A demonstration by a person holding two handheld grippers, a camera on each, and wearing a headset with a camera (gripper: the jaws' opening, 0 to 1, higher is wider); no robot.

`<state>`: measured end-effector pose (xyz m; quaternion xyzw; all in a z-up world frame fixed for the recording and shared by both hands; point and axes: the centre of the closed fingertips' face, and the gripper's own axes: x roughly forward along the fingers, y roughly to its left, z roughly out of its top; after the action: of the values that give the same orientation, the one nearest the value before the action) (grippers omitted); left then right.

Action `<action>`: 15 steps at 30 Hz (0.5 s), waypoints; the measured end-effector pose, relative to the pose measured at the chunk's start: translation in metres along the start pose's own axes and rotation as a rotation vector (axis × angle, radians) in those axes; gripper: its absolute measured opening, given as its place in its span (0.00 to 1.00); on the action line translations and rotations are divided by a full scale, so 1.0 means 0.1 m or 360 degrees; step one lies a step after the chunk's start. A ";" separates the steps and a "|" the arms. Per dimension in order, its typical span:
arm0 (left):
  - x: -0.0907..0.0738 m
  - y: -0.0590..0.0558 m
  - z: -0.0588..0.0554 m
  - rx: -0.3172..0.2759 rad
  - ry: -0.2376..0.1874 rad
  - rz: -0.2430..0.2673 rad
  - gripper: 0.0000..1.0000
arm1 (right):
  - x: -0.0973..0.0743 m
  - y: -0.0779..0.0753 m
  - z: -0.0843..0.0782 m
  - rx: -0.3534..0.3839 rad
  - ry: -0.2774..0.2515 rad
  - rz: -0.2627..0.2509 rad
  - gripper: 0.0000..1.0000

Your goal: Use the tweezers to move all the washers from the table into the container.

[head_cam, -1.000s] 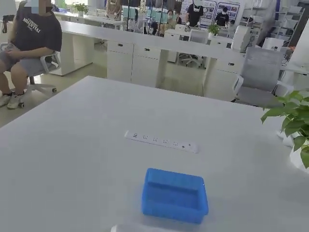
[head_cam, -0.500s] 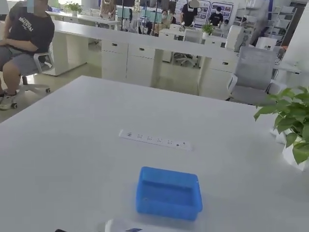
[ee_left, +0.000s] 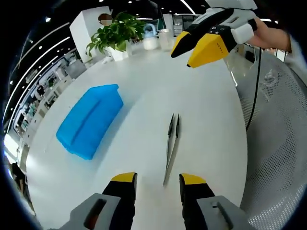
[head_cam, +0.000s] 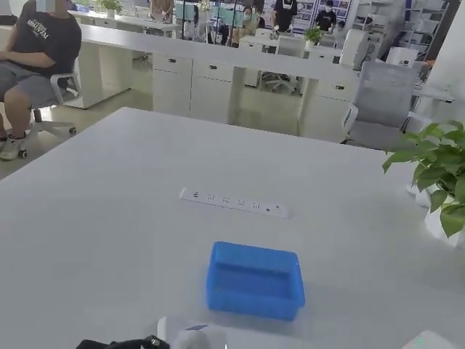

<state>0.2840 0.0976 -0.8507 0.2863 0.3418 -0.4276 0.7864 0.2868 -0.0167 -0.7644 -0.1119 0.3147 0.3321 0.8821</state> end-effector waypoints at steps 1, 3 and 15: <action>-0.04 0.04 -0.02 -0.0075 0.0018 0.0044 0.49 | 0.01 -0.01 0.00 0.0005 -0.0001 -0.0006 0.31; -0.17 0.14 0.00 -0.0188 -0.0044 0.0138 0.63 | 0.01 -0.02 0.02 0.0028 -0.0012 -0.0021 0.36; -1.01 0.55 0.10 -0.0679 -0.0387 0.0542 0.99 | -0.02 -0.16 0.15 0.0088 -0.0139 -0.0128 0.69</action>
<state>0.2940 0.1638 -0.7571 0.1146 0.2745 -0.2393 0.9243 0.3037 -0.0234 -0.7517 -0.0853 0.2803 0.2921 0.9104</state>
